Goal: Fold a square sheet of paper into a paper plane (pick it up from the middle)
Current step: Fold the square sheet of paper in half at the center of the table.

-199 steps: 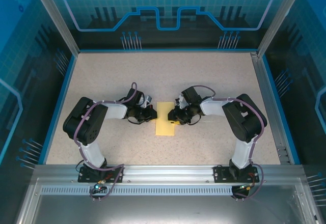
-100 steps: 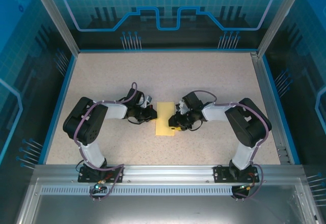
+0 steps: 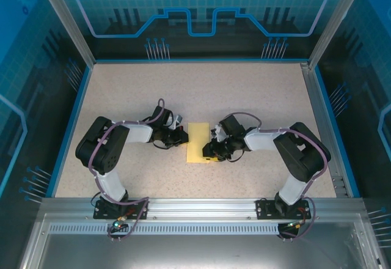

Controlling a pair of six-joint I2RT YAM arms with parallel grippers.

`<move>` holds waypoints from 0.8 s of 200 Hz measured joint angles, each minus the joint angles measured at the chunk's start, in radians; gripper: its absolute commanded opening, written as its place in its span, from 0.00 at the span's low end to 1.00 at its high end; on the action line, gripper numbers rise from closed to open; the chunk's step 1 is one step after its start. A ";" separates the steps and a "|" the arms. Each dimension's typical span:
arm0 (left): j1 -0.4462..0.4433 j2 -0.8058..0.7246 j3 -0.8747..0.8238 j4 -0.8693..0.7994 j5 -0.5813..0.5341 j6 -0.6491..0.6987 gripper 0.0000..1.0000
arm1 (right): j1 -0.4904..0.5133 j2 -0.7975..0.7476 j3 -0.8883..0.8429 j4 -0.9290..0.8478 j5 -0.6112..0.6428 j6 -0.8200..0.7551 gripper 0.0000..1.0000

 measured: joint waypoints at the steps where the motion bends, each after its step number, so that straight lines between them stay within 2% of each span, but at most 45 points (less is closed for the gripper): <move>1: 0.000 0.000 0.000 0.000 0.000 0.000 0.05 | 0.000 0.000 0.000 0.000 0.000 0.000 0.33; 160: 0.000 0.000 0.006 -0.012 -0.001 0.000 0.05 | 0.007 -0.033 -0.072 0.064 -0.019 -0.016 0.34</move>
